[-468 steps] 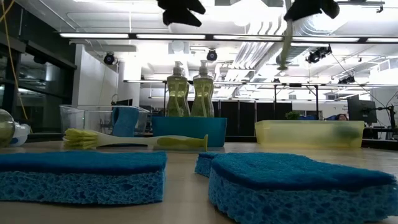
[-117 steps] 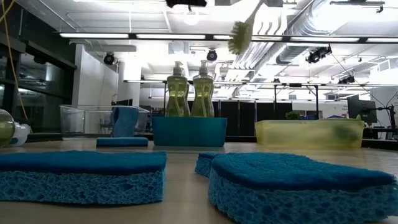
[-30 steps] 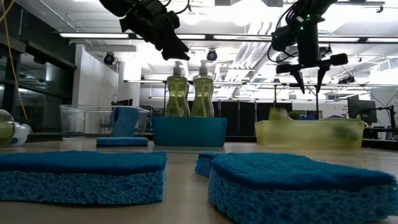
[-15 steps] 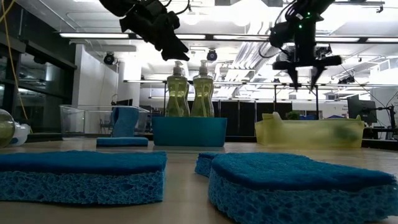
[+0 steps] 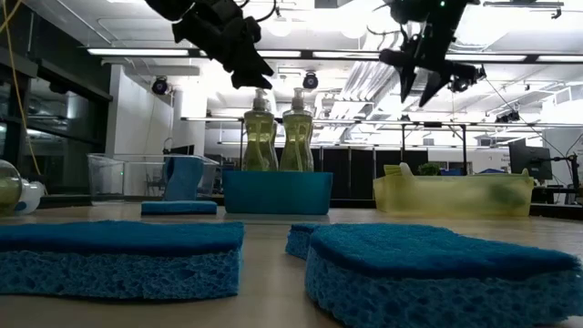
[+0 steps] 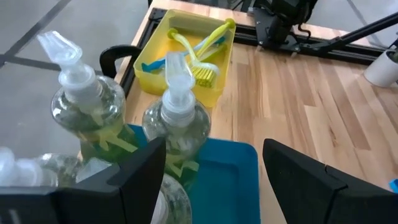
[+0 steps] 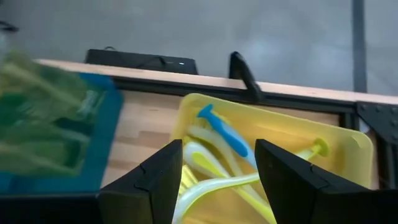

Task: Pick & Place Kitchen Sink Supplies
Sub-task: Put the blue sponge into the transparent bin

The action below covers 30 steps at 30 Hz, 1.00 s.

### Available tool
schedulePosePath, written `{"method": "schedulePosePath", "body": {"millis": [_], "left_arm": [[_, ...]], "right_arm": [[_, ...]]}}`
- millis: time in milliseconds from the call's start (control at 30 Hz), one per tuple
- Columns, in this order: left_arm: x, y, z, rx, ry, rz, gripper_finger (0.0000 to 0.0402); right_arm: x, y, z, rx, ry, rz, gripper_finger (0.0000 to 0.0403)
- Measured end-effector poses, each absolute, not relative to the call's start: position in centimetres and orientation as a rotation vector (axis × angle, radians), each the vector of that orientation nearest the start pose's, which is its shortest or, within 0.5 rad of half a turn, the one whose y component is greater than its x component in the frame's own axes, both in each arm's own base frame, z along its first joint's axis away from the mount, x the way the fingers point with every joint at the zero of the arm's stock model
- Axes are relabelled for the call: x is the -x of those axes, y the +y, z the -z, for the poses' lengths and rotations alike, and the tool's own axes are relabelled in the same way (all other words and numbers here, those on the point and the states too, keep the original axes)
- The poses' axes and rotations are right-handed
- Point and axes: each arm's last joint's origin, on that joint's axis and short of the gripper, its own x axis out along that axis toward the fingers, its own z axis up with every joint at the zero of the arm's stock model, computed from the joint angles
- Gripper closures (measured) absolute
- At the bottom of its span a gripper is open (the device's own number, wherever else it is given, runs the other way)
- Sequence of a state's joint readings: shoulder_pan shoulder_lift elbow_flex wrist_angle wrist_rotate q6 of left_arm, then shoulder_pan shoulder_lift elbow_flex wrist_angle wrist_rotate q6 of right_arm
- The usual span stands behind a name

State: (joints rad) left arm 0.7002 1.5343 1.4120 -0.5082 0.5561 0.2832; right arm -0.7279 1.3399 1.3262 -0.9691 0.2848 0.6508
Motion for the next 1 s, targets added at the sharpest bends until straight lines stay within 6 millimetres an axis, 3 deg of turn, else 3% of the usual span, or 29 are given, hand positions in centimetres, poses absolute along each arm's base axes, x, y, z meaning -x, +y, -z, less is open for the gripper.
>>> {"method": "schedulePosePath", "body": {"millis": [267,567,767,1000], "left_arm": [[-25.1,19.0,-35.3,0.133,0.580,-0.114,0.0136],[-23.2,15.6,-36.2,0.142,0.734,-0.163,0.0136],[-21.9,13.3,-34.5,0.217,1.015,-0.144,0.0137],[-21.7,12.0,-30.1,0.361,1.155,-0.177,0.0163]], "right_arm": [[-19.5,-14.6,-35.2,-0.666,0.639,1.162,0.0208],[-20.2,-12.2,-35.9,-0.587,0.639,1.083,0.0208],[-21.0,-10.7,-35.9,-0.541,0.665,1.017,0.0208],[-21.7,-8.8,-35.8,-0.488,0.685,0.958,0.0208]]}}
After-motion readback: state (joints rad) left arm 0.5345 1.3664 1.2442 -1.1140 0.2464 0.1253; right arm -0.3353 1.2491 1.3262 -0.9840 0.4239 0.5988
